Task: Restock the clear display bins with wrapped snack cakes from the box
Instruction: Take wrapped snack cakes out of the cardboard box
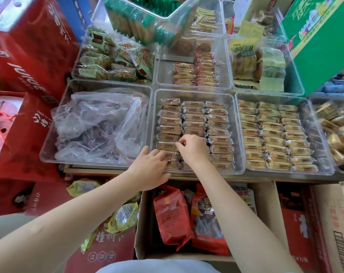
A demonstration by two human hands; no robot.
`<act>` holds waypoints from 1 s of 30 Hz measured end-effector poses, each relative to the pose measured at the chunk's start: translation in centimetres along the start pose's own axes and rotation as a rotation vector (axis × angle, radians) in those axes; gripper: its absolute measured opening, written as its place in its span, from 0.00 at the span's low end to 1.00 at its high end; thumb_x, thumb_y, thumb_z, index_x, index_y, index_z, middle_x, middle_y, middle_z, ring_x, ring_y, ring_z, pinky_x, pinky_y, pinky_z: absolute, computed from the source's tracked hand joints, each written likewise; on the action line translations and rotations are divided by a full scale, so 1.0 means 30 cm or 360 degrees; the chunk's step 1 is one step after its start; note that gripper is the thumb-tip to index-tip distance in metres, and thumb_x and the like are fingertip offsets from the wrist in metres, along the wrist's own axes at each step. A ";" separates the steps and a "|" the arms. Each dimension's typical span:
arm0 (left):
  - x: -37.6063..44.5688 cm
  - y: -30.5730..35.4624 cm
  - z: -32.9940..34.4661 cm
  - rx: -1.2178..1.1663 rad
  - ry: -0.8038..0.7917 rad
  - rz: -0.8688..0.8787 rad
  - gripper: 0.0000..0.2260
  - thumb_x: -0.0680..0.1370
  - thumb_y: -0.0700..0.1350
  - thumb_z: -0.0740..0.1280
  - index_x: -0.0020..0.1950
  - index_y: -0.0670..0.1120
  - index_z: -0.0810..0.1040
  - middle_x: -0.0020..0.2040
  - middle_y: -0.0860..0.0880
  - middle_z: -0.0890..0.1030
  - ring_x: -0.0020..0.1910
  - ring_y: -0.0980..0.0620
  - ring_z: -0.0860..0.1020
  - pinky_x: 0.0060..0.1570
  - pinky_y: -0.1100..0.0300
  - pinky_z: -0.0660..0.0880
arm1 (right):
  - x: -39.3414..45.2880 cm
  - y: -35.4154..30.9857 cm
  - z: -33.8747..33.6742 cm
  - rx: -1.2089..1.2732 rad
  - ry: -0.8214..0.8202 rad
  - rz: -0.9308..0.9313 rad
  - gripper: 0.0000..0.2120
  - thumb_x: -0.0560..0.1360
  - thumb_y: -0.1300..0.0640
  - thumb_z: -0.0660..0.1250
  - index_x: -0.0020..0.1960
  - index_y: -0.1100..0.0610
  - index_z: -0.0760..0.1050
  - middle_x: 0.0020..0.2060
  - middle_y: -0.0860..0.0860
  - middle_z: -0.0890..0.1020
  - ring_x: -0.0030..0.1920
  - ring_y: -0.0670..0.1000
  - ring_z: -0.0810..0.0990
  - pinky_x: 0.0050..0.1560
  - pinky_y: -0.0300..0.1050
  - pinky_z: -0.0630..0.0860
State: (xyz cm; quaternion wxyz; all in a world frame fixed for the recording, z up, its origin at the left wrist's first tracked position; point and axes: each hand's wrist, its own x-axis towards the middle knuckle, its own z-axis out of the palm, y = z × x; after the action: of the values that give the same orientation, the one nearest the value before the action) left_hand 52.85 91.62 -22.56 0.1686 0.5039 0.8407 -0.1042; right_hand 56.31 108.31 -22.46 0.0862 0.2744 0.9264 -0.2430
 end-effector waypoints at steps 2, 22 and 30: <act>0.011 -0.017 -0.006 -0.0067 0.0040 -0.0037 0.31 0.80 0.65 0.50 0.76 0.48 0.69 0.76 0.46 0.67 0.74 0.47 0.65 0.75 0.45 0.51 | 0.013 -0.011 0.019 -0.0161 -0.0122 0.0057 0.17 0.80 0.42 0.63 0.46 0.55 0.78 0.37 0.49 0.80 0.39 0.53 0.79 0.32 0.43 0.70; 0.028 -0.058 0.021 0.0004 -0.0009 0.0003 0.37 0.80 0.71 0.41 0.83 0.50 0.55 0.81 0.43 0.58 0.79 0.46 0.57 0.75 0.38 0.42 | 0.088 0.008 -0.014 -0.0077 -0.0109 0.0123 0.13 0.78 0.44 0.68 0.45 0.53 0.82 0.38 0.49 0.83 0.40 0.53 0.82 0.33 0.43 0.74; 0.034 -0.073 0.030 -0.0062 0.0012 -0.0030 0.43 0.75 0.70 0.32 0.82 0.50 0.56 0.82 0.45 0.56 0.82 0.47 0.50 0.77 0.39 0.39 | 0.096 -0.040 0.018 -0.0413 -0.0068 0.0064 0.24 0.81 0.37 0.58 0.42 0.56 0.77 0.34 0.49 0.77 0.36 0.53 0.78 0.30 0.42 0.67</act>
State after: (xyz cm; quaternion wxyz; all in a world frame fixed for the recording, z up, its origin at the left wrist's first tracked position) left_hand 50.64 91.12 -23.76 0.1743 0.4928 0.8480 -0.0874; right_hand 53.26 108.49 -23.27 0.1455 0.2742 0.9423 -0.1252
